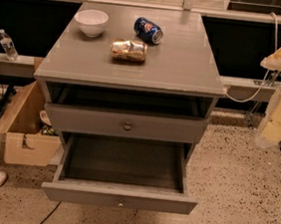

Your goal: Close middle drawer

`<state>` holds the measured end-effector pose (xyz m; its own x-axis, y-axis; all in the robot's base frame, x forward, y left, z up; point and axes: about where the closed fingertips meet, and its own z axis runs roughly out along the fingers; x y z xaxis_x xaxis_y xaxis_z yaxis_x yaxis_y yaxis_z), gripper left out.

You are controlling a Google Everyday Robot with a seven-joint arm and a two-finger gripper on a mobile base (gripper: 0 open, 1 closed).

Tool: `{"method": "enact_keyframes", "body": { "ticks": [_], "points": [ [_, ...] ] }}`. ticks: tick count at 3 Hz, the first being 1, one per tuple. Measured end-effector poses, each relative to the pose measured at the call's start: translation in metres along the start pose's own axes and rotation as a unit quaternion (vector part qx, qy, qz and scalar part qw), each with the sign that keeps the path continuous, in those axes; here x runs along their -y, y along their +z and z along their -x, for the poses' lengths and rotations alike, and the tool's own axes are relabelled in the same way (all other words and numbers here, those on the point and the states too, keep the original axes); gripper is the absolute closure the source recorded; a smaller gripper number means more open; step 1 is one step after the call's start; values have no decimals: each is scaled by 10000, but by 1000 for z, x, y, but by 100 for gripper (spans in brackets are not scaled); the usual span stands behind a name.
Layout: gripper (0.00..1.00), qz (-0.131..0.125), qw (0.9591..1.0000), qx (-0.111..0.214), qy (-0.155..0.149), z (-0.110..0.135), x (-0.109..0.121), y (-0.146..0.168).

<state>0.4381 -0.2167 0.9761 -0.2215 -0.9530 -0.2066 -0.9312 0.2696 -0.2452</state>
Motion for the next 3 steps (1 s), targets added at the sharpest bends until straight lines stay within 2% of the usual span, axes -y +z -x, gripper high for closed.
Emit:
{"method": "enact_keyframes", "body": {
  "ticks": [1,2,3],
  "points": [
    [0,0,10000,0,0,0,0,0],
    [0,315,9994,127,-3,6,-13,34],
    [0,878,9955,329,116,18,-57,127]
  ]
}}
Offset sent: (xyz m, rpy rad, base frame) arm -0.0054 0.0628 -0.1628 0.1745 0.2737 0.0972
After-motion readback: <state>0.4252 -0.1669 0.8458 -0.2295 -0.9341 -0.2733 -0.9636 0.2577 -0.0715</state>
